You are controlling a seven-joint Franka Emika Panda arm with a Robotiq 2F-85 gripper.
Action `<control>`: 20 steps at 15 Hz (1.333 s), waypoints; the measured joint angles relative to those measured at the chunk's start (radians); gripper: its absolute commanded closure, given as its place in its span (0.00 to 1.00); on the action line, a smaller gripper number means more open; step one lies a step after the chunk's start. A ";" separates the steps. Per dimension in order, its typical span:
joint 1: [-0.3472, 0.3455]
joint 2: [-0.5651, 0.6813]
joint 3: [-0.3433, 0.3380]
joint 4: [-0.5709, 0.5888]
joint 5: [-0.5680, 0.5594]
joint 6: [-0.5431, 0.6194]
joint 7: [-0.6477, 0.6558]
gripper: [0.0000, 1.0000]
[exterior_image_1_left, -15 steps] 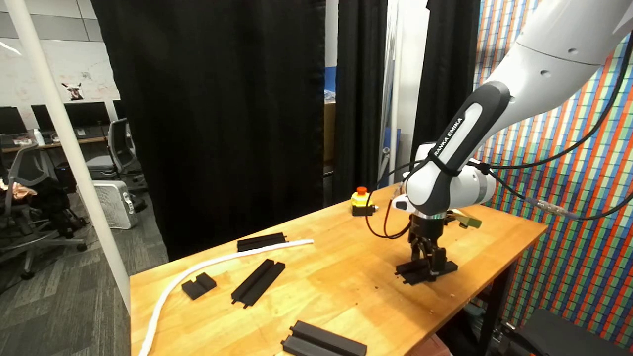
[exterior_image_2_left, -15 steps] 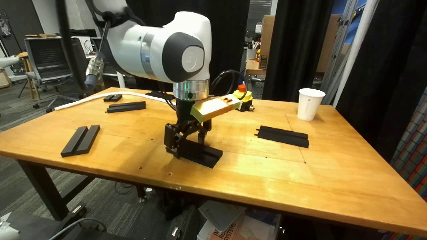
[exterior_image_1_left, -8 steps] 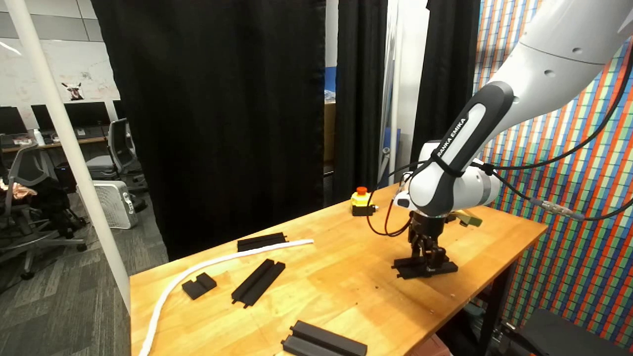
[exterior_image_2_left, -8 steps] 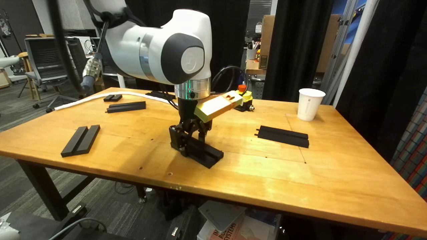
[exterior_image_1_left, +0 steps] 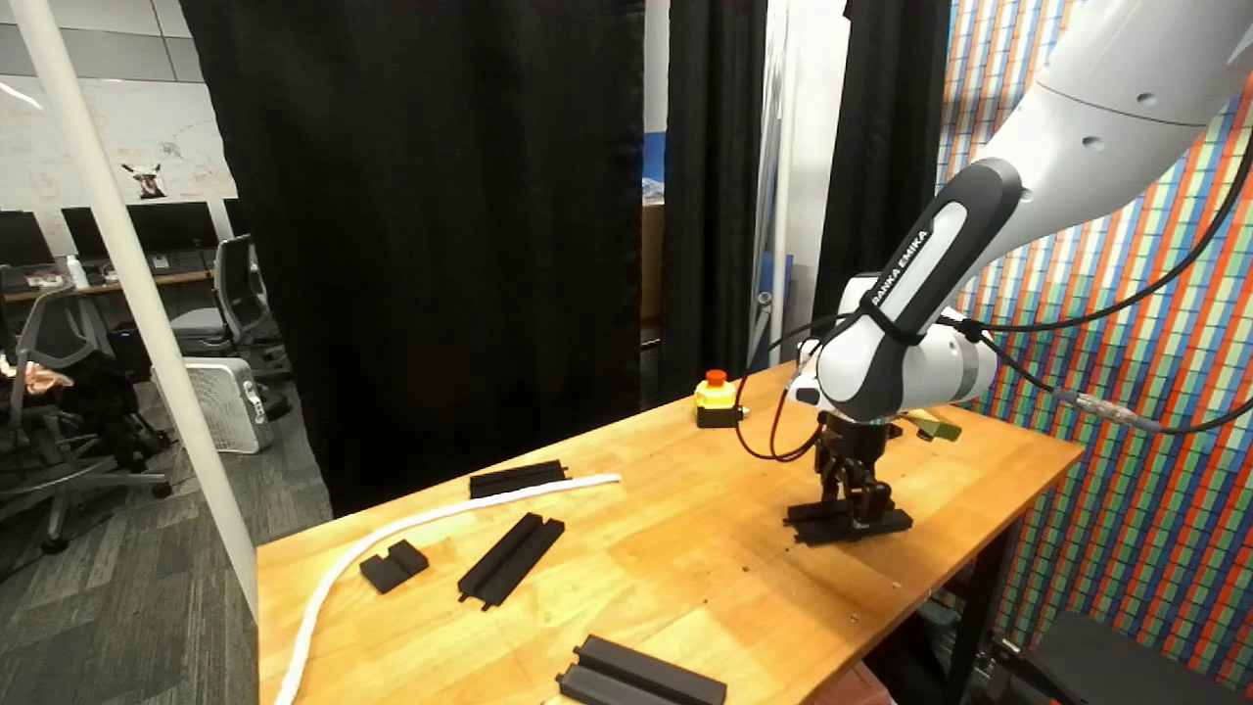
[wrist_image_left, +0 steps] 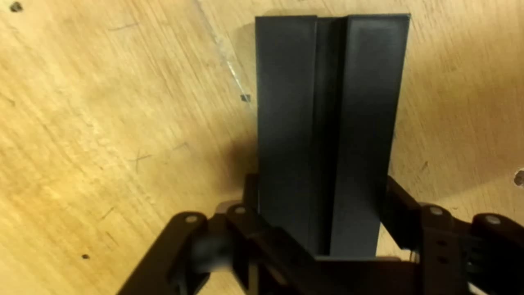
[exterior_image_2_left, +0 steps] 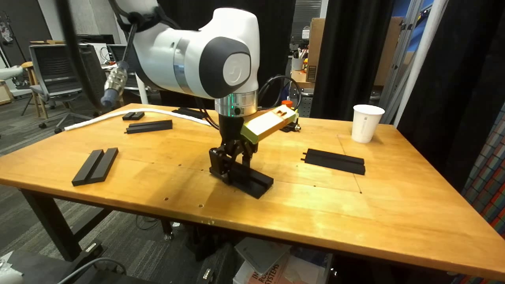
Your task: Align all the black objects in a straight line.
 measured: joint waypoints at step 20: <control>-0.058 0.124 -0.043 0.423 -0.053 -0.248 -0.359 0.54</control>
